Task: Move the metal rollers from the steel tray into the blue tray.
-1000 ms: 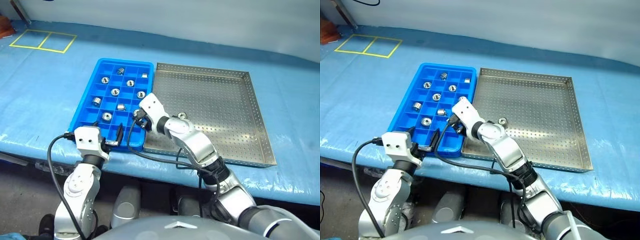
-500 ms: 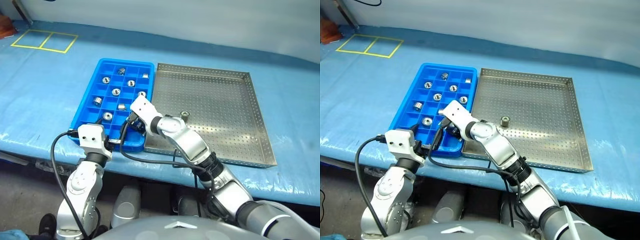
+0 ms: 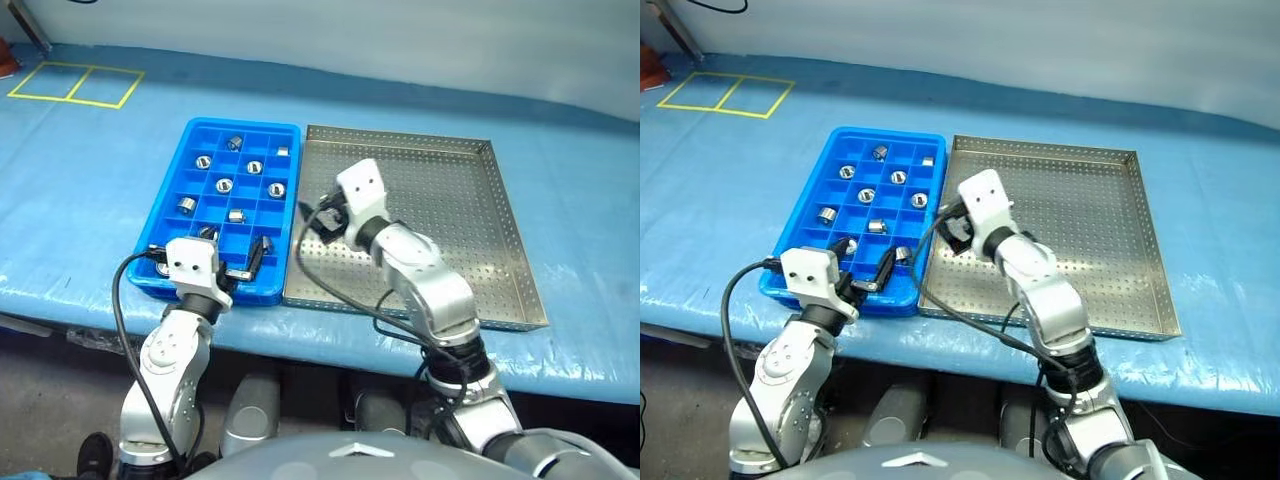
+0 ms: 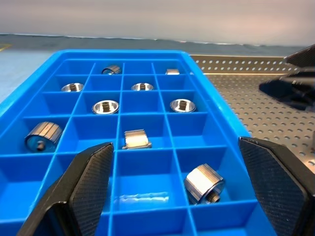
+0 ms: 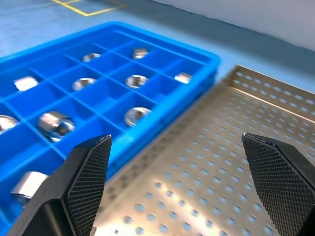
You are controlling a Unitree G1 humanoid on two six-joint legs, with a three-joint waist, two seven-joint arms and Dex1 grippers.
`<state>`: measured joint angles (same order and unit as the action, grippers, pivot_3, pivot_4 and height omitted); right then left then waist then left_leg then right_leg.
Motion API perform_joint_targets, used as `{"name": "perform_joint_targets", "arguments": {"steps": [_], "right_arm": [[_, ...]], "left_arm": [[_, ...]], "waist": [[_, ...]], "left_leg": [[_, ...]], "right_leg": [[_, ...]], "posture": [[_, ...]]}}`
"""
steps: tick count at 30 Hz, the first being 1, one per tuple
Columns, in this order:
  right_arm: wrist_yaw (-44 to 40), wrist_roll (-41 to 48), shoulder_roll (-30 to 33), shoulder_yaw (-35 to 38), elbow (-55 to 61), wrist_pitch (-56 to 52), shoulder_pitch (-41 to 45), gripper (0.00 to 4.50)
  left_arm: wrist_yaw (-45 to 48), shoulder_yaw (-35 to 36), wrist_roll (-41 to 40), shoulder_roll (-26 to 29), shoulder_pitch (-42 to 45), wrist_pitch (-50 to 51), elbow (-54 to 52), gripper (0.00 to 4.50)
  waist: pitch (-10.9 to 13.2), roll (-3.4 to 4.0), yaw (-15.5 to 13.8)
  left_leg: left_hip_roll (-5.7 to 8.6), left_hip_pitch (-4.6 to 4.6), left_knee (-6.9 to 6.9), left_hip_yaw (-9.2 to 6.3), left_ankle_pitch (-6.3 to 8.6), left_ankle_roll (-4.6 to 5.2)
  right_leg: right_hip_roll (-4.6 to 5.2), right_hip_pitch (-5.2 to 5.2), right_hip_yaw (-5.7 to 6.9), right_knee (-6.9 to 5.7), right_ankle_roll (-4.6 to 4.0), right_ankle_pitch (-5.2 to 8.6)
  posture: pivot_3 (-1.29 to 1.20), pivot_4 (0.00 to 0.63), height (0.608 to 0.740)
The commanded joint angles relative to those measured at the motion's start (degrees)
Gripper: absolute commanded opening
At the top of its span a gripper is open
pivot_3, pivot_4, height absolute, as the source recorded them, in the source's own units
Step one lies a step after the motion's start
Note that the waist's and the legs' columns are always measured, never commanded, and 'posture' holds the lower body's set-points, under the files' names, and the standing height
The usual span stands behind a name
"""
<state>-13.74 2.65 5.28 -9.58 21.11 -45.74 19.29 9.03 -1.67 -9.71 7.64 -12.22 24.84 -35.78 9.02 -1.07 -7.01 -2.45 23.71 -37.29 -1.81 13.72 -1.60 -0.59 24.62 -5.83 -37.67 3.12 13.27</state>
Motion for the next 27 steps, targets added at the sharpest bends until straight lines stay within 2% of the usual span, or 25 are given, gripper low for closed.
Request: {"name": "perform_joint_targets", "arguments": {"steps": [1, 8, 15, 25, 27], "right_arm": [[1.14, 0.69, 1.01, 3.23, 2.18, -1.22, -3.16, 4.48], [0.59, 1.73, 1.26, 3.21, -2.14, 1.58, -7.29, 4.48], [1.13, 2.2, -0.71, 3.3, -6.01, 3.46, -6.64, 4.48], [2.11, 2.6, -2.36, 4.69, -17.29, 10.88, -2.94, 4.48], [2.45, 2.76, -2.88, 5.09, -19.07, 12.18, -2.37, 4.09]], "left_arm": [[0.98, -0.34, -0.66, 0.55, 1.08, 0.04, 0.42, 4.5], [2.04, -0.71, -1.06, 1.01, 2.94, 0.34, 1.78, 4.5], [2.65, -0.54, -1.15, 1.19, 3.74, 0.6, 2.2, 4.5], [3.08, -0.62, -1.1, 1.3, 4.52, 0.18, 2.91, 4.5], [3.14, -0.68, -1.06, 1.31, 4.62, 0.11, 2.98, 4.5]], "waist": [[0.01, 0.01, 0.35], [0.01, 0.01, 3.0], [0.01, 0.01, 3.7], [0.01, 0.01, 4.09], [0.01, 0.01, 4.16]], "left_leg": [[0.01, 0.01, 0.01, 0.01, 0.0, 0.0], [-0.03, -0.11, 0.0, 0.05, 0.0, 0.01], [-0.02, -0.1, -0.02, 0.04, -0.01, 0.01], [-0.01, -0.11, -0.02, 0.03, -0.01, 0.01], [-0.01, -0.11, -0.02, 0.03, -0.01, 0.01]], "right_leg": [[0.01, 0.01, 0.0, 0.0, -0.02, 0.01], [-0.01, -0.04, -0.02, -0.05, -0.03, 0.02], [-0.01, -0.04, -0.02, -0.07, -0.02, 0.02], [-0.02, -0.06, -0.03, -0.08, 0.12, -0.07], [-0.02, -0.06, -0.03, -0.08, 0.15, -0.09]], "posture": [[0.25, 0.15, 0.74], [0.23, 0.15, 0.74], [0.22, 0.15, 0.74], [0.23, 0.15, 0.74], [0.23, 0.15, 0.74]]}}
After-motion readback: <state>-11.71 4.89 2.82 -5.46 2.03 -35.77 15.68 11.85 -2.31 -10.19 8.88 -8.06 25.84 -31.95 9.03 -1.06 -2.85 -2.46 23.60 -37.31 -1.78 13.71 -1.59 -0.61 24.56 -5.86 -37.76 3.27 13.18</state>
